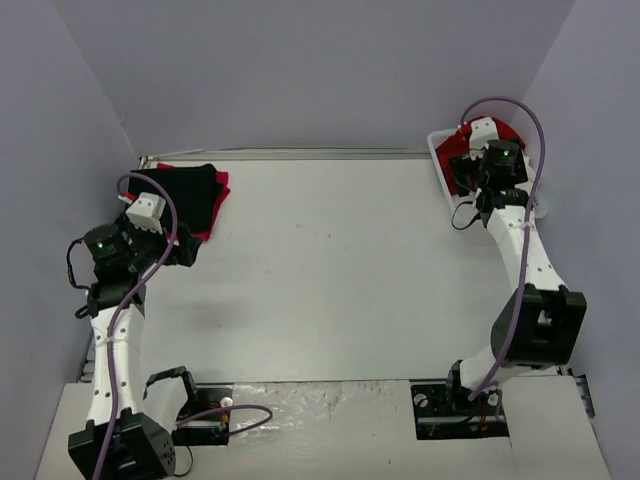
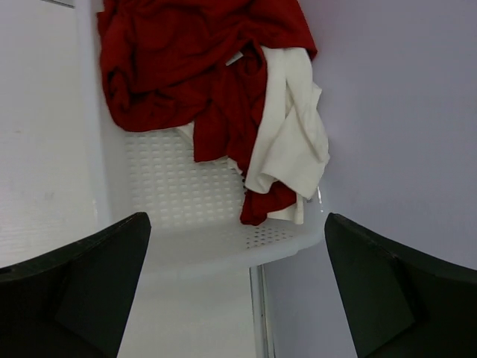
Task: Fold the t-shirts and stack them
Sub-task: Grab crumpled tshirt from bin with the right arm
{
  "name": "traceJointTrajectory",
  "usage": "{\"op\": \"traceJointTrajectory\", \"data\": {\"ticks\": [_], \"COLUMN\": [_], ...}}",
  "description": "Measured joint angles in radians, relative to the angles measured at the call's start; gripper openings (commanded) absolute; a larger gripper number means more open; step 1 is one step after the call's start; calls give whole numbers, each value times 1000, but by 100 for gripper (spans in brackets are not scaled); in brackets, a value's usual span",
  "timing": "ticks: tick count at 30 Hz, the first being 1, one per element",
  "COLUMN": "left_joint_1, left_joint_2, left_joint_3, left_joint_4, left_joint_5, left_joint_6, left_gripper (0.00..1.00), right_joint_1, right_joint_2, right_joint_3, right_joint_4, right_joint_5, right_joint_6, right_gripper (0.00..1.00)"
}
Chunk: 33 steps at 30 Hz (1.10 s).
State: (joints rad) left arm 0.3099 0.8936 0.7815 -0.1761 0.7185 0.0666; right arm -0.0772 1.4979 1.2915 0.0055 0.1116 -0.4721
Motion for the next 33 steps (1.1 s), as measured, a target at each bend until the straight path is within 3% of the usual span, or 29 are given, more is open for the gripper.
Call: {"op": "traceJointTrajectory", "data": {"ticks": [7, 16, 25, 33], "left_joint_1": [0, 0, 19, 37], "left_joint_2": [16, 116, 214, 257], "left_joint_3": [84, 151, 172, 183], "left_joint_4": [-61, -113, -127, -111], "left_joint_5": [-28, -121, -167, -203], "left_joint_6": [40, 174, 207, 206], "left_gripper": [94, 94, 94, 94], "right_joint_1": [7, 59, 44, -18], "right_joint_2": [239, 440, 676, 917], "right_joint_3": [23, 44, 289, 543], "right_joint_4": [164, 344, 452, 332], "right_joint_5": [188, 321, 364, 310], "right_joint_6": [-67, -172, -208, -162], "right_gripper": [100, 100, 100, 100]}}
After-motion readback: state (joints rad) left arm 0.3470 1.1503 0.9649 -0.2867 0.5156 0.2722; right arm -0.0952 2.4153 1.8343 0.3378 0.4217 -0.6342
